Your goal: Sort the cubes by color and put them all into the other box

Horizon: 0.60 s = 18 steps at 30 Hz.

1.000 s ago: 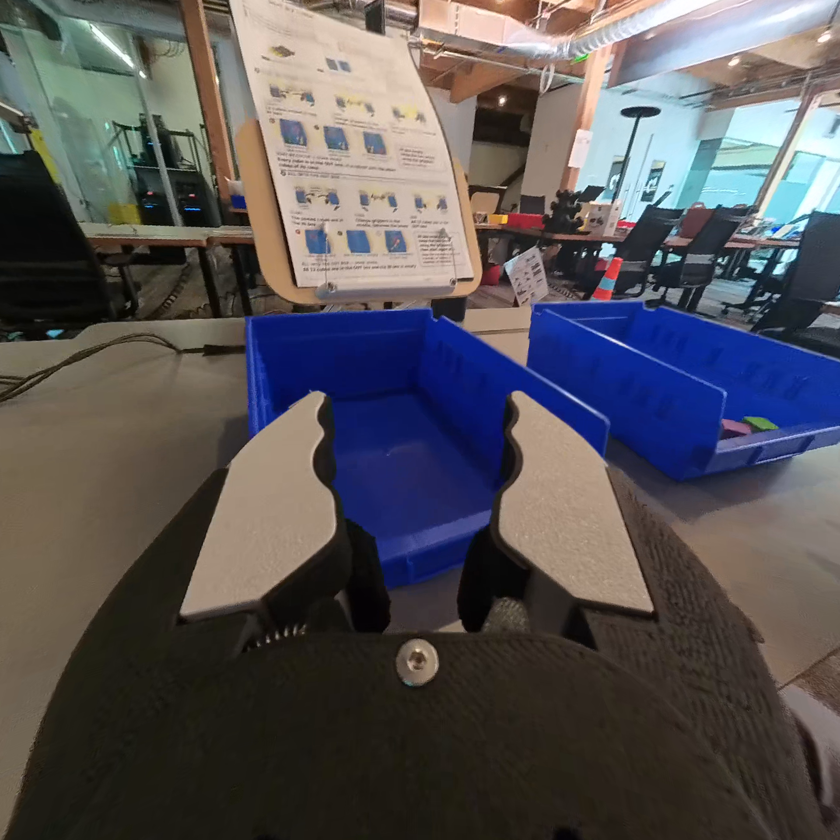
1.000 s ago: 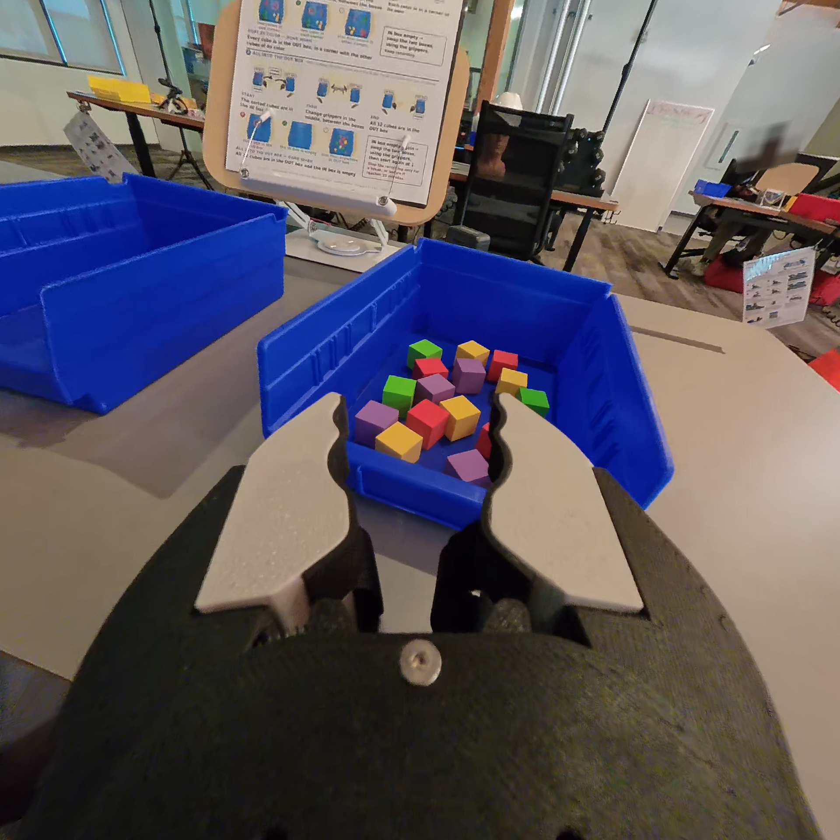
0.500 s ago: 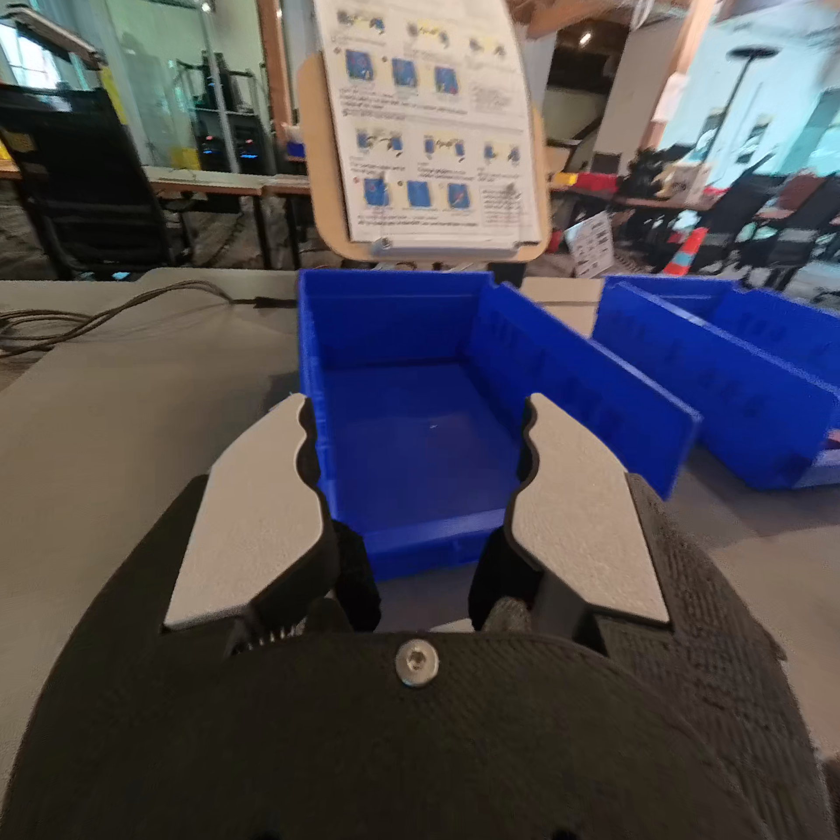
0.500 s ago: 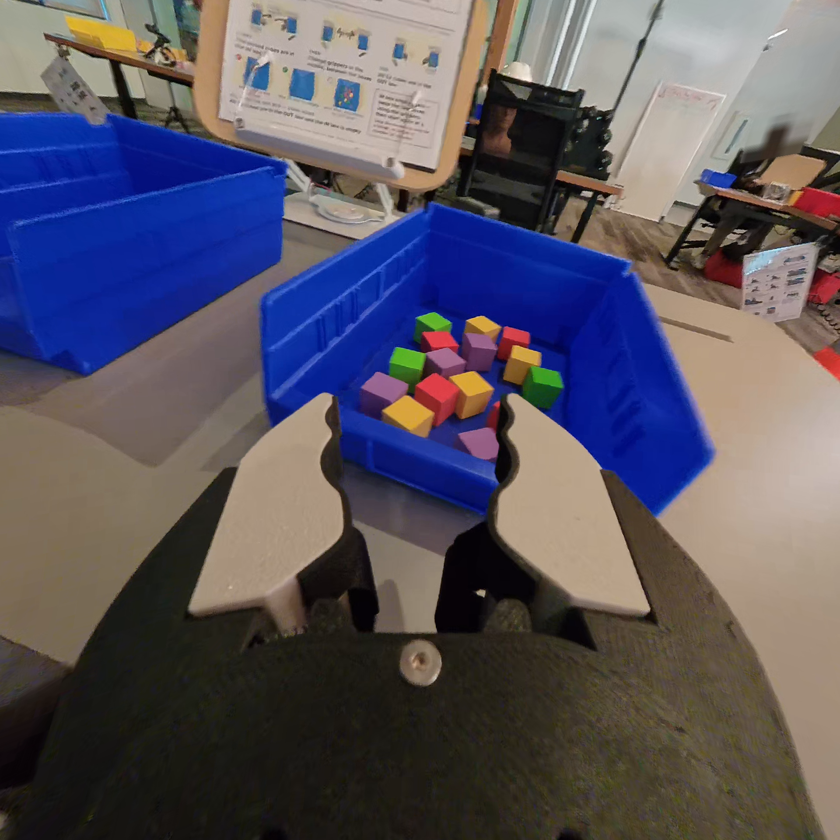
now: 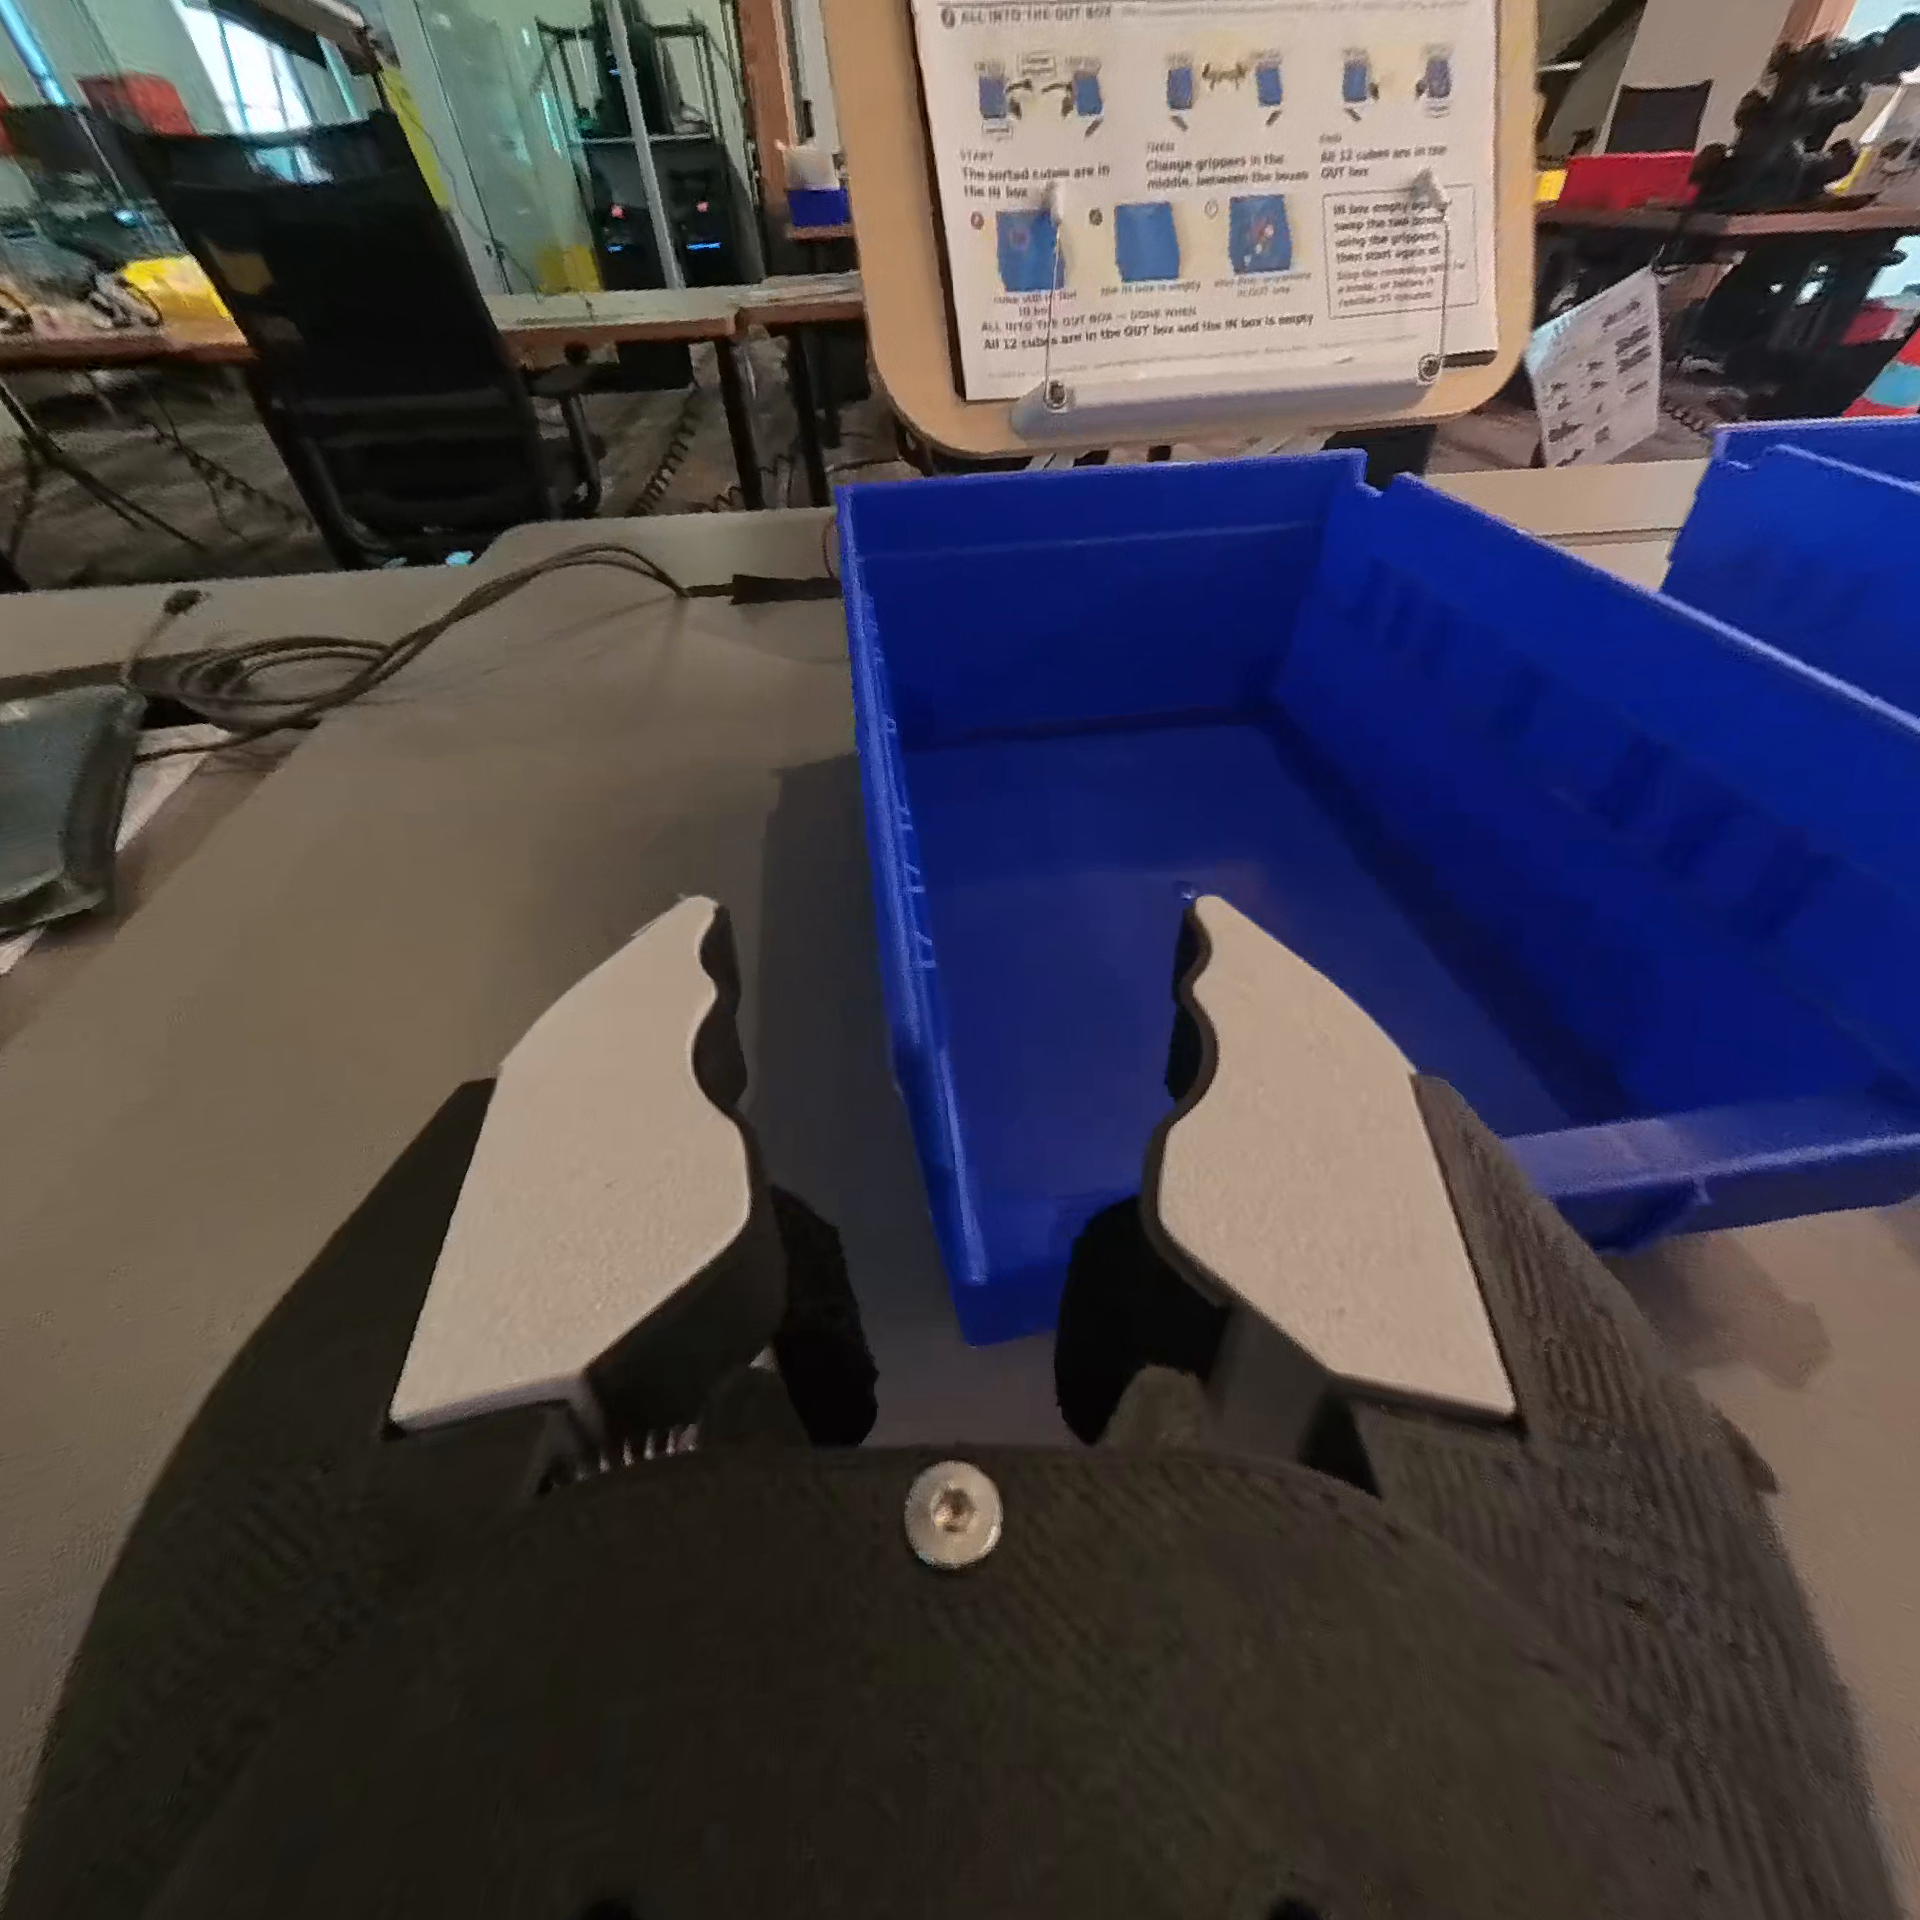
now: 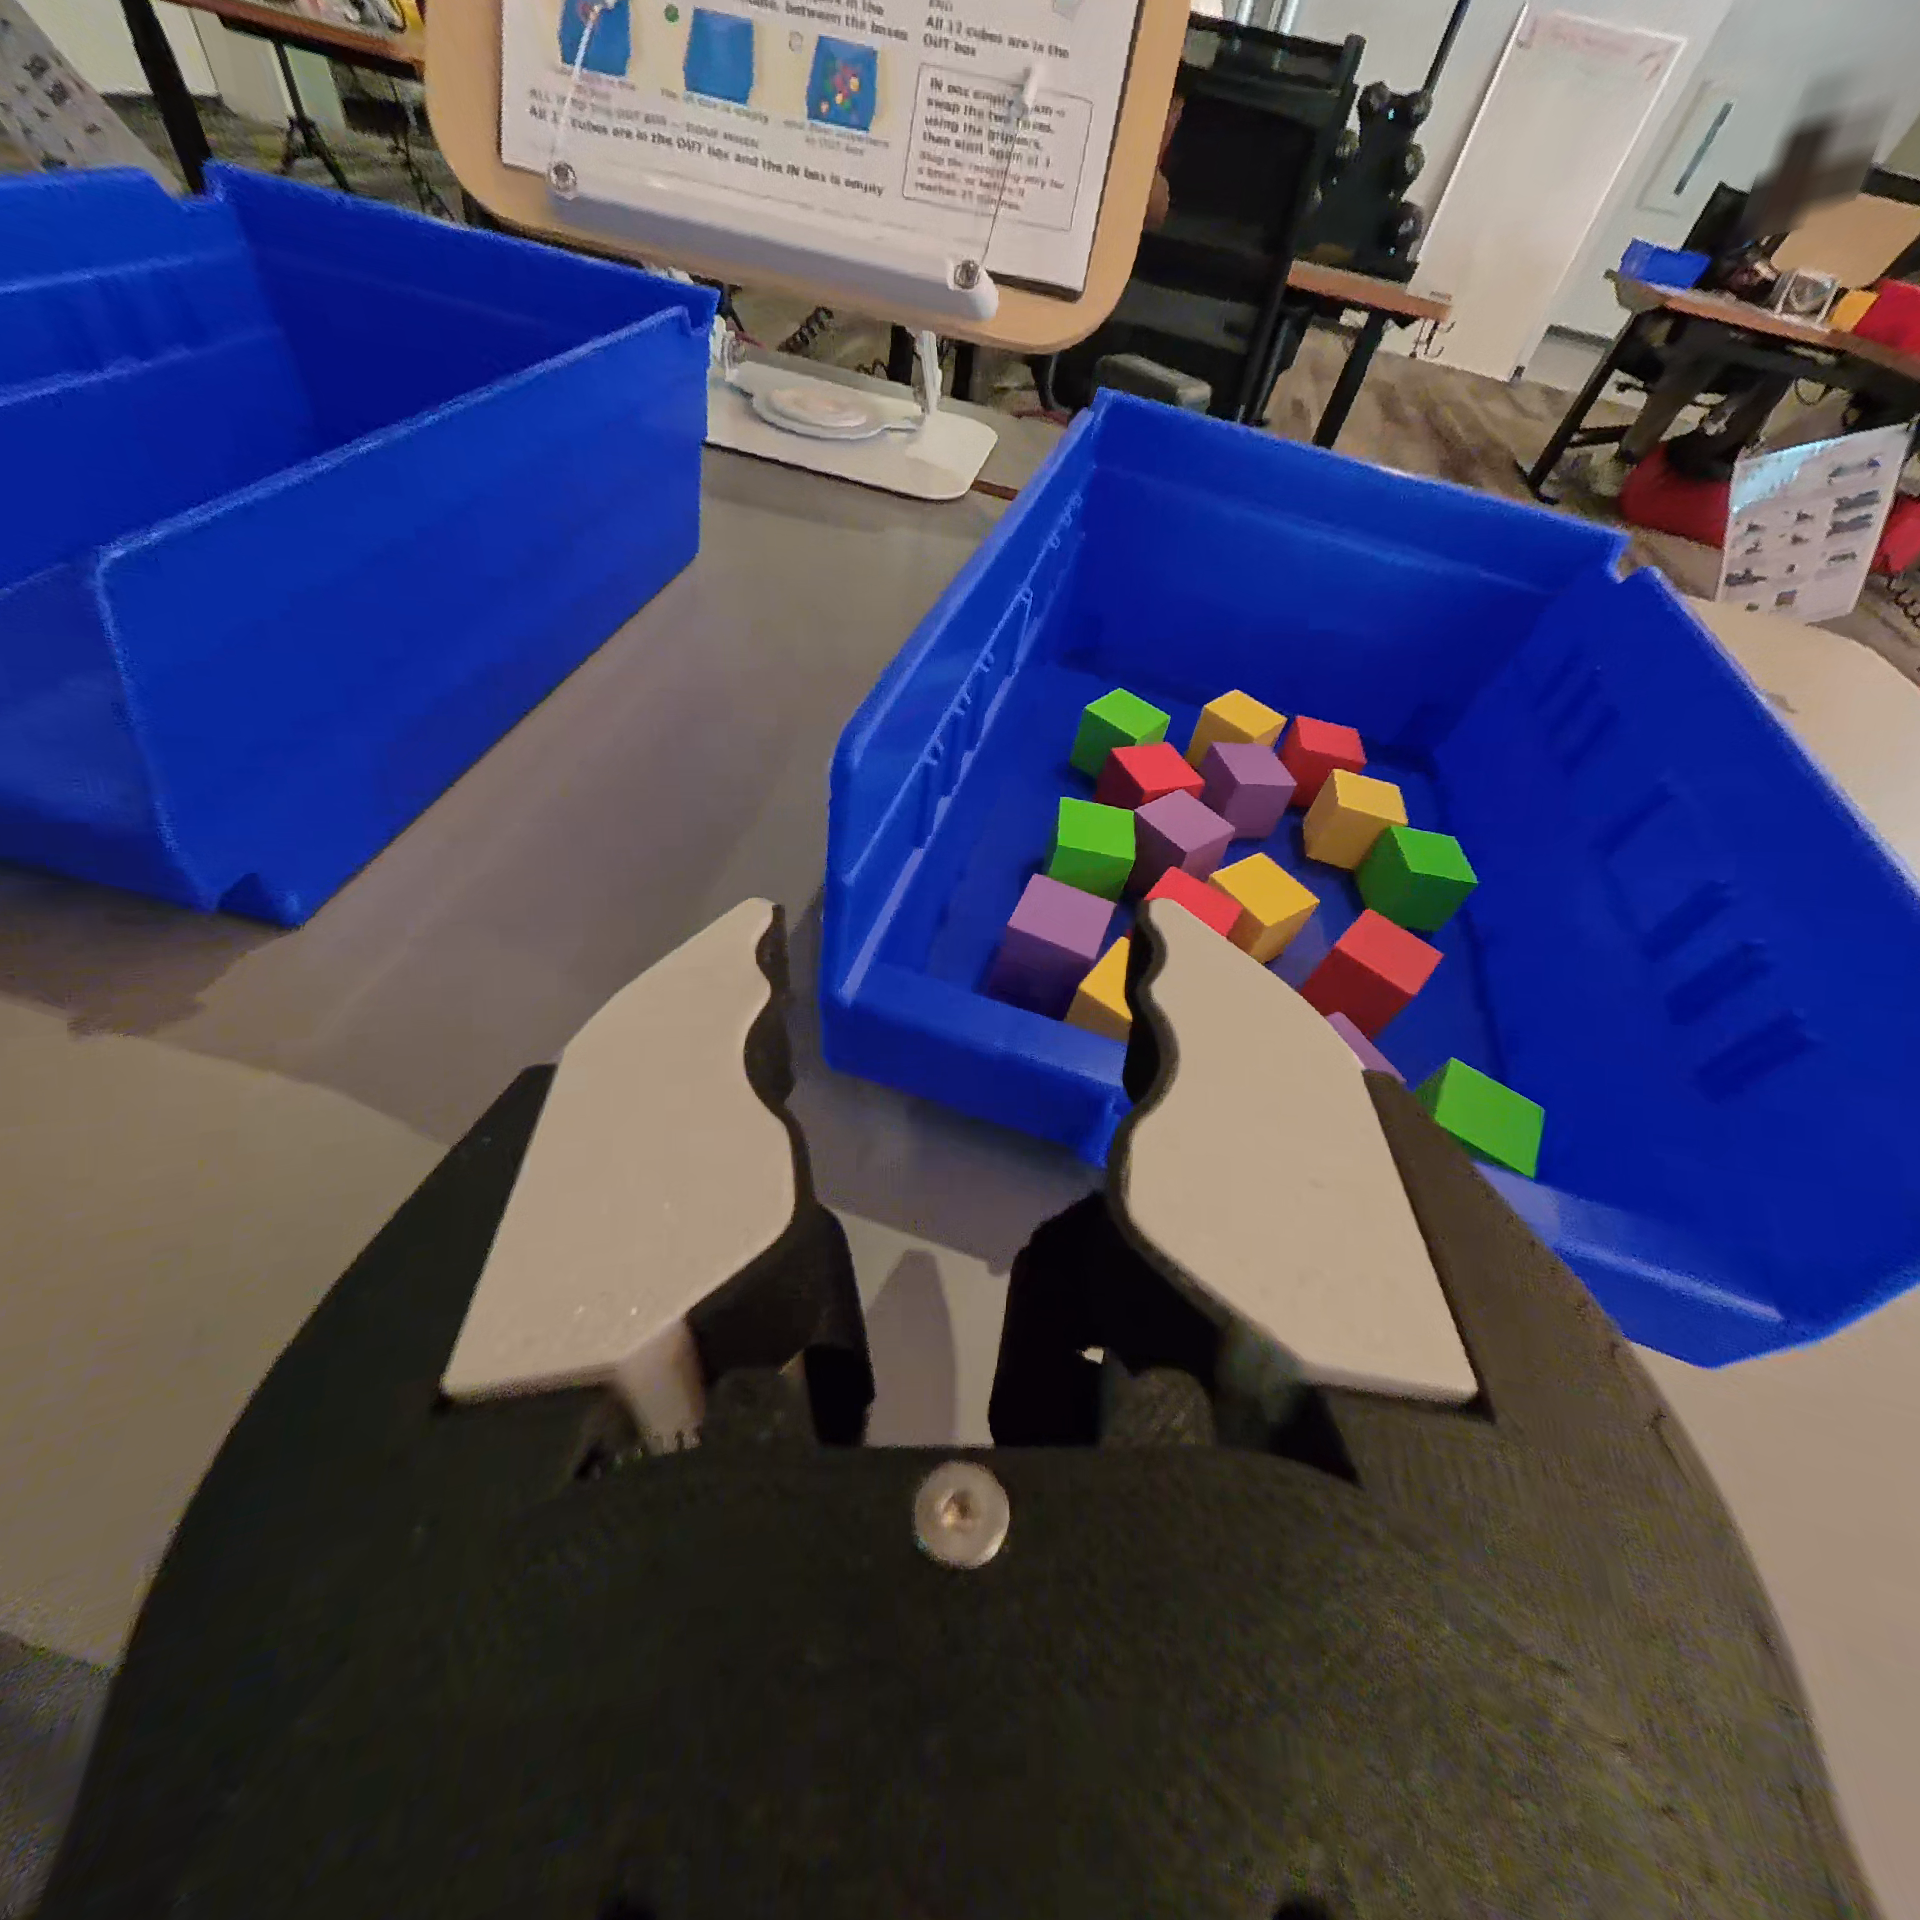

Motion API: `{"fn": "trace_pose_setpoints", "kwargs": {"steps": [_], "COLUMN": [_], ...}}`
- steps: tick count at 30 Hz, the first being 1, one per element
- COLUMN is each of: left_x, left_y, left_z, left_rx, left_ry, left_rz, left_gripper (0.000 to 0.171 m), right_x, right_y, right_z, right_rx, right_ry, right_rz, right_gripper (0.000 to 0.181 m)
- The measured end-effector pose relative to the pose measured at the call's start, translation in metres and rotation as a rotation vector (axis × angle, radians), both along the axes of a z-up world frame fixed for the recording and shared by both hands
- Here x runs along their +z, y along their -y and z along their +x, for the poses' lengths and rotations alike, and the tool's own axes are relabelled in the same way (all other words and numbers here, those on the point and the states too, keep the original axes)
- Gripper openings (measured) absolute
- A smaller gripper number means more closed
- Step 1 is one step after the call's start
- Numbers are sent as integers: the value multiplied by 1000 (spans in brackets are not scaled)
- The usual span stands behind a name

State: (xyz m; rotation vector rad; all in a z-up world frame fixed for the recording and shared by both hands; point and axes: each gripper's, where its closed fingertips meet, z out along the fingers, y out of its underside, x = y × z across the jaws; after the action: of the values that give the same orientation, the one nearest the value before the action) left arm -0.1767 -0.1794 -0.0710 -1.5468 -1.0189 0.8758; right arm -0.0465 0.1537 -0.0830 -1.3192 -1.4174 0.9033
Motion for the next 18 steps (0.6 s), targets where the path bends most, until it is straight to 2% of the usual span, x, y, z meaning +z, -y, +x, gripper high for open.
{"fn": "trace_pose_setpoints", "kwargs": {"steps": [4, 8, 13, 16, 18], "left_x": [-10, -24, -26, -27, -28], "left_y": [1, -4, 0, 0, 2], "left_z": [-5, -7, -14, -17, -18], "left_rx": [7, -37, -27, -47, -60], "left_ry": [28, 78, 79, 109, 144], "left_rz": [-70, -90, -109, -99, -82], "left_gripper": [67, 25, 9, 7, 7], "right_x": [-5, -9, -11, -12, -14], "right_y": [8, 5, 3, 8, 13], "right_z": [-16, -30, -42, -48, -49], "right_rx": [7, -19, -6, 17, 49], "right_ry": [47, 78, 100, 113, 124], "right_rz": [36, 37, 50, 63, 79], "right_gripper": [60, 53, 41, 30, 15]}}
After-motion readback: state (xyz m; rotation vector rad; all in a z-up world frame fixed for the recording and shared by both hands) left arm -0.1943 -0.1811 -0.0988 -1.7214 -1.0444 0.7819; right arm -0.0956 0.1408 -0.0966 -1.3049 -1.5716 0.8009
